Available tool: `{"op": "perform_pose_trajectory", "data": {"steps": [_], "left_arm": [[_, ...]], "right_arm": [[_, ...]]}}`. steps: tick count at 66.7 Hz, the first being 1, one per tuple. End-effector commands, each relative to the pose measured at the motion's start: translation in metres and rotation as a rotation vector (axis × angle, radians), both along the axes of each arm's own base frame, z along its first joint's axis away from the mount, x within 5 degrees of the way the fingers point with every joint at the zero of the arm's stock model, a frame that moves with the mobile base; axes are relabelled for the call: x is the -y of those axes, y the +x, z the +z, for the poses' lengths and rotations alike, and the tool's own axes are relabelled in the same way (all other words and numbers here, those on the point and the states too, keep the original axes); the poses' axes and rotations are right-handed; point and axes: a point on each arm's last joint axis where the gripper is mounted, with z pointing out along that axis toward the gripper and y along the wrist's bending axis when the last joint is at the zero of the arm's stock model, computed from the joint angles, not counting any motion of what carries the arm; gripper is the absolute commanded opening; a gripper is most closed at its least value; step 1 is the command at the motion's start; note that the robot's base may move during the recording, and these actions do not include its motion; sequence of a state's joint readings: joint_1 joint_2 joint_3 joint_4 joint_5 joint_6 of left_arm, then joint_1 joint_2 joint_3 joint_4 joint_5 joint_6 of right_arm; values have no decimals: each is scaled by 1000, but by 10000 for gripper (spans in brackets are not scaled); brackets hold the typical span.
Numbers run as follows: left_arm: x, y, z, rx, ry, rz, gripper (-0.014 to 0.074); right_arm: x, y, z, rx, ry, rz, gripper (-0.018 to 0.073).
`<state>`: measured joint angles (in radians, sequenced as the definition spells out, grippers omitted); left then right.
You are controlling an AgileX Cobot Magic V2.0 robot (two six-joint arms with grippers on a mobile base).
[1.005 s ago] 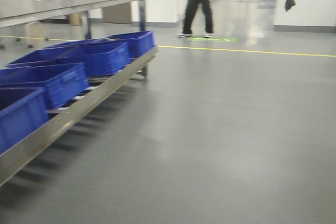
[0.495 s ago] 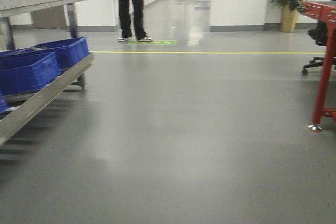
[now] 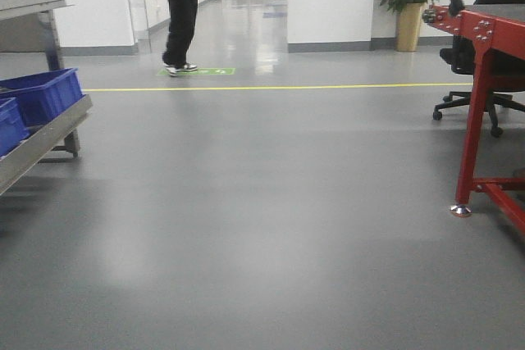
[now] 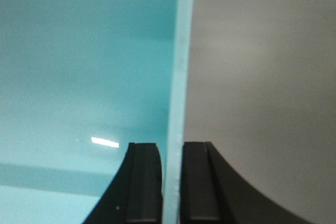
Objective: Move two blue bins to right shelf middle
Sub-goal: 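Drive across the floor carrying the teal bin in both grippers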
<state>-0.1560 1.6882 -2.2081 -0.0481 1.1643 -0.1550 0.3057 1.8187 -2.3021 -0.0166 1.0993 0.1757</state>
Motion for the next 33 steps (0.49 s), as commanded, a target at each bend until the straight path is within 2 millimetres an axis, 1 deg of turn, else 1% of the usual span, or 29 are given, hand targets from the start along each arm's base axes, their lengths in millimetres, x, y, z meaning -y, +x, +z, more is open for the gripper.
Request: {"op": "perform_pose_trajectory", "data": {"steps": [1, 33], "left_arm": [[8, -11, 25, 146, -100, -52, -111], [8, -11, 25, 146, -100, -52, -111]], "right_arm": [[-6, -2, 12, 87, 56, 36, -165], [-6, -2, 12, 87, 56, 36, -165]]}}
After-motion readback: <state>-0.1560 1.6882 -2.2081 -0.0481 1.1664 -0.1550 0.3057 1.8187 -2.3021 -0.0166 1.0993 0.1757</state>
